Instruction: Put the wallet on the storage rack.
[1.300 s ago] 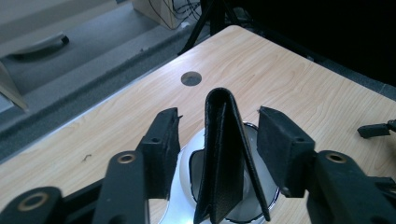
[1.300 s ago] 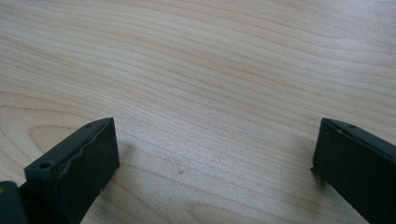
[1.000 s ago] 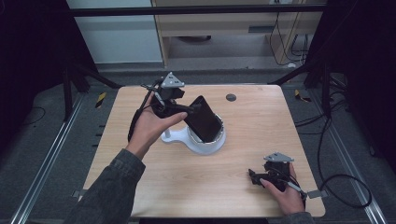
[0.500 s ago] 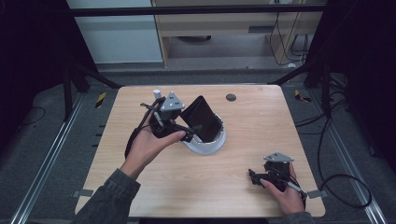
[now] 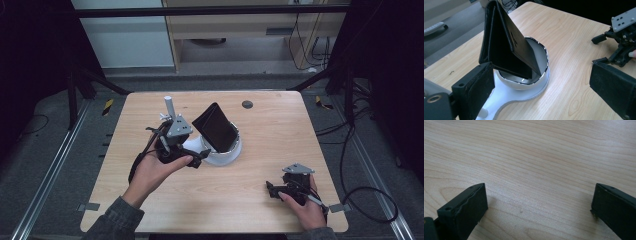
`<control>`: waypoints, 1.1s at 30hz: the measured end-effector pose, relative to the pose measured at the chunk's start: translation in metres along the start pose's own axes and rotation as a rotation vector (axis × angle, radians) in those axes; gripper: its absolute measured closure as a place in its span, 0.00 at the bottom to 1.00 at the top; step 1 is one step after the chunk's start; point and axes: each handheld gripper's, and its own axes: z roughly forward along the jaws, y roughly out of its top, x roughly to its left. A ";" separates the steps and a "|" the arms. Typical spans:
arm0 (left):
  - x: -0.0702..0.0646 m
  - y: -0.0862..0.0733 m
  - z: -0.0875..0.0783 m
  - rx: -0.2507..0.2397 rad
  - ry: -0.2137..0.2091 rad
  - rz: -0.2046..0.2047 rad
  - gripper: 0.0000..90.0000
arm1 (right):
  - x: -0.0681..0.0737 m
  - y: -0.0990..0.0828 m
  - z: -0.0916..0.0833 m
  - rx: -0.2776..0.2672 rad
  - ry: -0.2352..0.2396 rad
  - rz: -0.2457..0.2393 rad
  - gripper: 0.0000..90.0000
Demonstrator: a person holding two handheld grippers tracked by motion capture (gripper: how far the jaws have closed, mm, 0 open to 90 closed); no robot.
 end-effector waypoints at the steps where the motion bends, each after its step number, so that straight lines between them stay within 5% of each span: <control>1: 0.000 -0.002 0.000 0.000 0.000 -0.002 0.06 | 0.000 0.000 0.000 0.000 0.000 -0.001 0.01; 8: -0.006 -0.022 0.001 0.021 -0.005 -0.013 0.06 | 0.000 0.000 0.000 0.000 0.001 0.000 0.01; 16: -0.012 -0.065 0.005 0.078 -0.017 -0.029 0.06 | 0.002 -0.001 -0.002 0.001 -0.004 0.010 0.01; 27: -0.005 -0.108 0.016 0.179 0.028 -0.035 0.06 | 0.002 -0.001 -0.001 -0.001 -0.006 0.001 0.01; 33: 0.004 -0.131 0.018 0.205 0.051 -0.073 0.06 | 0.002 -0.002 -0.001 -0.001 -0.006 0.000 0.01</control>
